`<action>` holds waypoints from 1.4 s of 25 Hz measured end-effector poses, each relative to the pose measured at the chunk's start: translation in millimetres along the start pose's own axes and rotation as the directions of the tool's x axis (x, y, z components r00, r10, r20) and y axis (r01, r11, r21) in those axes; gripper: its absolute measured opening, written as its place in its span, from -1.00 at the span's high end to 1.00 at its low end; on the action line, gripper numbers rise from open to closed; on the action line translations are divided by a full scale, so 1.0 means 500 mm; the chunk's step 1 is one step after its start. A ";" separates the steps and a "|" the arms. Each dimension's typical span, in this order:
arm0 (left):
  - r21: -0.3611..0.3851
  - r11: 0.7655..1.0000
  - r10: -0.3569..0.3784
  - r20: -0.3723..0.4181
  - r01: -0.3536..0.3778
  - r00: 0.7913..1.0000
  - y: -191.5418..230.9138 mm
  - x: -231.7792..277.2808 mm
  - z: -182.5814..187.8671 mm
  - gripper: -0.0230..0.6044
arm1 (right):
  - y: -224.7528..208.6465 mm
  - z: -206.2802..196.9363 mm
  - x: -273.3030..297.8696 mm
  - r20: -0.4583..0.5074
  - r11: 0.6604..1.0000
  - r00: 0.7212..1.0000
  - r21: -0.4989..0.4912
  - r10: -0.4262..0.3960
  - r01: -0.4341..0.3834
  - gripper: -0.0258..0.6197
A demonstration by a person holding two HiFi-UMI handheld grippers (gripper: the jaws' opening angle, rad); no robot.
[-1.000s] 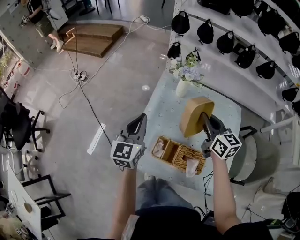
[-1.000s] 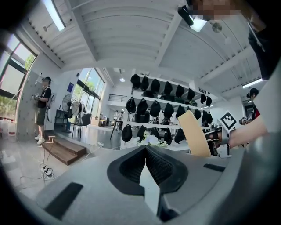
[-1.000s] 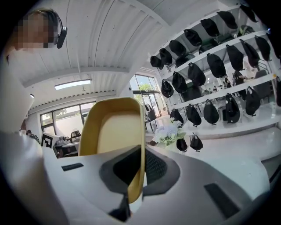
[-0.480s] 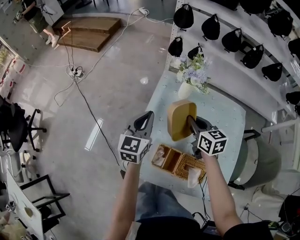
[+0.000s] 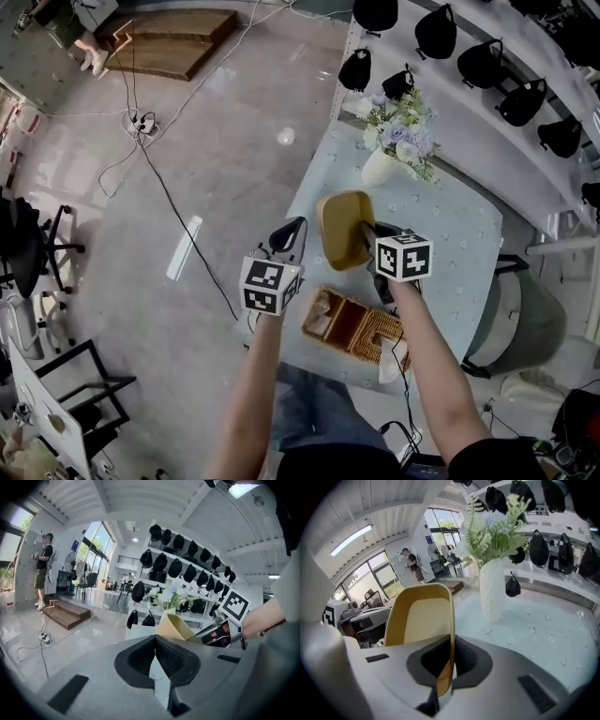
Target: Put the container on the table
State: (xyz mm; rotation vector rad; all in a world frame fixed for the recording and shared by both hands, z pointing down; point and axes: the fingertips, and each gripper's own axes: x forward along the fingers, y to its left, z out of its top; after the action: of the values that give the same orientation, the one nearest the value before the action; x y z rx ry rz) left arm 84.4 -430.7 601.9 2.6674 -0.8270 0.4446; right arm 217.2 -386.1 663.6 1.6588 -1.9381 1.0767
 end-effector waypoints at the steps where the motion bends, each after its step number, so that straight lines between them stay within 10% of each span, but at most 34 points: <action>1: -0.003 1.000 -0.001 -0.008 0.001 1.000 0.002 0.004 -0.009 0.90 | -0.002 -0.007 0.011 -0.020 1.000 1.000 0.002 -0.003 0.003 0.92; 14: -0.060 0.998 0.017 -0.113 -0.024 0.993 0.037 0.030 -0.119 0.90 | -0.009 -0.099 0.116 -0.278 0.996 0.957 -0.049 -0.085 0.074 0.92; 35: -0.085 0.996 0.005 -0.172 -0.020 0.985 0.029 0.040 -0.178 0.90 | -0.031 -0.149 0.149 -0.350 0.992 0.929 -0.064 -0.122 0.106 0.86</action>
State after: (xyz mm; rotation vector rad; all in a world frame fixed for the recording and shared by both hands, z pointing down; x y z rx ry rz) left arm 73.9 -418.1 692.8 2.5051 -0.7926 0.6175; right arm 199.4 -380.6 768.7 1.4184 -1.6042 1.1837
